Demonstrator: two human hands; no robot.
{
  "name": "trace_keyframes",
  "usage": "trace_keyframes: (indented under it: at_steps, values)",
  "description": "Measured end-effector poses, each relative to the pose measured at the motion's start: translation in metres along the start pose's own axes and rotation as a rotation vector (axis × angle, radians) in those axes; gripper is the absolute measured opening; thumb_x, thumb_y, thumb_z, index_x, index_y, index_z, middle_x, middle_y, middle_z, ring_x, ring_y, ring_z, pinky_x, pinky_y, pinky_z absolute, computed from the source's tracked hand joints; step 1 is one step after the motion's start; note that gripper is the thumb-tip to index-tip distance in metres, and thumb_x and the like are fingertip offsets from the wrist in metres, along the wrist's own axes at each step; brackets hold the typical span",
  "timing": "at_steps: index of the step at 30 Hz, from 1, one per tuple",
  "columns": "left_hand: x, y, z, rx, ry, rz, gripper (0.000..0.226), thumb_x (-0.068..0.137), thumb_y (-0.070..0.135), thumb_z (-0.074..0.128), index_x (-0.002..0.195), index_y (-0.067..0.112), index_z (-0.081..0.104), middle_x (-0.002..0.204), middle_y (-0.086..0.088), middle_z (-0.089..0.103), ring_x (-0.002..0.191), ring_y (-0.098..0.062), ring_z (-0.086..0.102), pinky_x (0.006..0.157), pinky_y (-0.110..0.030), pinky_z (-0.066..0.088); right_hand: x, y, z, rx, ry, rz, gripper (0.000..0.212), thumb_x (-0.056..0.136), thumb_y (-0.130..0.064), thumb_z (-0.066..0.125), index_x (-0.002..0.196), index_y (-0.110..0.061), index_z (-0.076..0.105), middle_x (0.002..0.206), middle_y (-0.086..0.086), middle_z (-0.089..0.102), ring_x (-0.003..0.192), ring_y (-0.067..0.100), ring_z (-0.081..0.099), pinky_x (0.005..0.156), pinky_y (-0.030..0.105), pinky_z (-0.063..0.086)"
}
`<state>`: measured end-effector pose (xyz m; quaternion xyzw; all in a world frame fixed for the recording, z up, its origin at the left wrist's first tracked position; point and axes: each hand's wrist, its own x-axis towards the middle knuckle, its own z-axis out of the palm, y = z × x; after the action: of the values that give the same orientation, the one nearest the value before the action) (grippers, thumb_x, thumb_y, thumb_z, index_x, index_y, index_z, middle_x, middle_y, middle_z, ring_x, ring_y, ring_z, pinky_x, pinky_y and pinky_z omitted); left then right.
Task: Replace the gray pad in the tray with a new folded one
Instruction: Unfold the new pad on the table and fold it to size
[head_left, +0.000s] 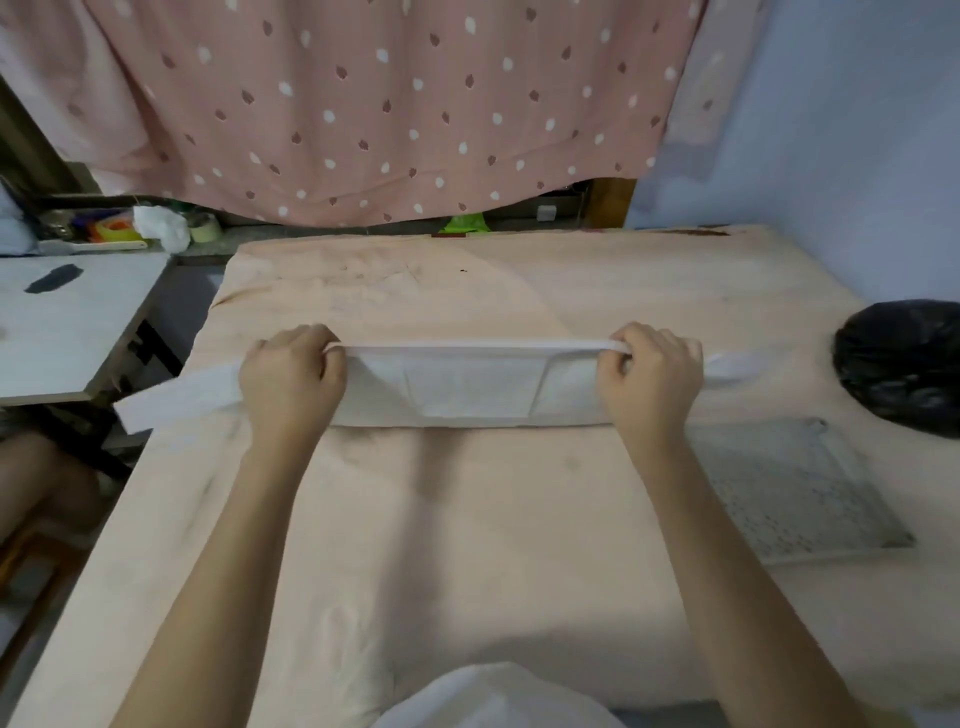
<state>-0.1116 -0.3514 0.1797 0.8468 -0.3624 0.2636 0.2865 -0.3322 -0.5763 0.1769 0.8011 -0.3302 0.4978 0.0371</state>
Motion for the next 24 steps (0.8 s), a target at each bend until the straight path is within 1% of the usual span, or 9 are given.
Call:
trace_keyframes:
  at_steps: [2, 5, 8, 9, 11, 14, 17, 21, 24]
  values:
    - [0.02, 0.009, -0.022, -0.034, 0.02, 0.02, 0.031, 0.076, 0.02, 0.034, 0.064, 0.004, 0.057, 0.055, -0.013, 0.053, 0.054, -0.032, 0.048, 0.056, -0.032, 0.029, 0.025, -0.007, -0.015, 0.032, 0.072, -0.022, 0.014, 0.064, -0.007, 0.046, 0.058, -0.008, 0.058, 0.046, 0.005, 0.046, 0.046, 0.027, 0.041, 0.06, 0.029, 0.022]
    - [0.051, 0.02, -0.053, -0.218, -0.021, -0.015, 0.024, 0.072, 0.019, 0.036, 0.058, 0.004, 0.049, 0.049, -0.01, 0.038, 0.052, -0.029, 0.038, 0.052, -0.031, 0.025, 0.063, -0.021, -0.034, 0.108, 0.153, -0.027, 0.017, 0.07, -0.007, 0.044, 0.055, -0.016, 0.042, 0.049, -0.002, 0.03, 0.048, 0.02, 0.024, 0.065, 0.025, 0.021]
    - [0.094, 0.025, -0.063, -0.348, -0.065, -0.074, 0.022, 0.072, 0.02, 0.035, 0.057, 0.005, 0.043, 0.053, -0.016, 0.039, 0.058, -0.034, 0.041, 0.054, -0.038, 0.035, 0.102, -0.037, -0.042, 0.094, 0.204, 0.015, 0.019, 0.068, -0.008, 0.045, 0.054, -0.018, 0.038, 0.045, 0.006, 0.032, 0.05, 0.022, 0.017, 0.063, 0.028, 0.025]
    - [0.109, 0.025, -0.061, -0.3, -0.079, -0.071, 0.025, 0.073, 0.022, 0.034, 0.061, 0.004, 0.047, 0.058, -0.021, 0.044, 0.062, -0.037, 0.045, 0.058, -0.041, 0.039, 0.117, -0.04, -0.041, 0.051, 0.155, 0.039, 0.018, 0.069, -0.009, 0.046, 0.053, -0.016, 0.042, 0.045, 0.014, 0.039, 0.051, 0.024, 0.018, 0.062, 0.03, 0.028]
    - [0.138, 0.023, -0.052, -0.178, -0.151, -0.067, 0.029, 0.077, 0.024, 0.033, 0.067, 0.004, 0.051, 0.067, -0.022, 0.051, 0.069, -0.036, 0.048, 0.062, -0.04, 0.04, 0.148, -0.044, -0.036, -0.039, -0.088, 0.07, 0.021, 0.075, -0.013, 0.046, 0.055, -0.008, 0.042, 0.056, 0.02, 0.049, 0.058, 0.027, 0.027, 0.071, 0.035, 0.035]
    - [0.173, 0.016, -0.025, -0.023, -0.324, -0.096, 0.026, 0.091, 0.019, 0.038, 0.077, 0.005, 0.054, 0.079, -0.02, 0.054, 0.075, -0.032, 0.047, 0.065, -0.034, 0.036, 0.184, -0.04, -0.008, -0.07, -0.358, 0.04, 0.023, 0.081, -0.019, 0.043, 0.06, -0.009, 0.044, 0.063, 0.011, 0.044, 0.065, 0.031, 0.036, 0.087, 0.036, 0.036]
    - [0.186, 0.005, 0.012, 0.099, -0.501, -0.12, 0.022, 0.092, 0.013, 0.037, 0.09, 0.003, 0.056, 0.095, -0.021, 0.058, 0.081, -0.031, 0.048, 0.07, -0.035, 0.039, 0.189, -0.029, 0.04, -0.126, -0.575, 0.032, 0.016, 0.084, -0.015, 0.046, 0.07, -0.01, 0.053, 0.067, 0.011, 0.051, 0.07, 0.029, 0.045, 0.086, 0.036, 0.037]
    - [0.179, -0.002, 0.055, 0.22, -0.631, -0.086, 0.024, 0.09, 0.007, 0.039, 0.099, 0.007, 0.061, 0.111, -0.019, 0.061, 0.102, -0.035, 0.056, 0.09, -0.039, 0.043, 0.163, -0.008, 0.1, -0.241, -0.77, 0.05, 0.022, 0.092, -0.016, 0.04, 0.084, -0.013, 0.06, 0.073, 0.005, 0.053, 0.085, 0.03, 0.054, 0.094, 0.039, 0.03]
    - [0.157, -0.015, 0.094, 0.345, -0.763, -0.1, 0.034, 0.095, 0.01, 0.036, 0.12, 0.009, 0.058, 0.124, -0.014, 0.057, 0.117, -0.033, 0.05, 0.107, -0.041, 0.028, 0.127, 0.005, 0.14, -0.27, -0.895, 0.044, 0.023, 0.093, -0.017, 0.038, 0.095, -0.014, 0.061, 0.089, 0.008, 0.058, 0.098, 0.033, 0.054, 0.102, 0.041, 0.026]
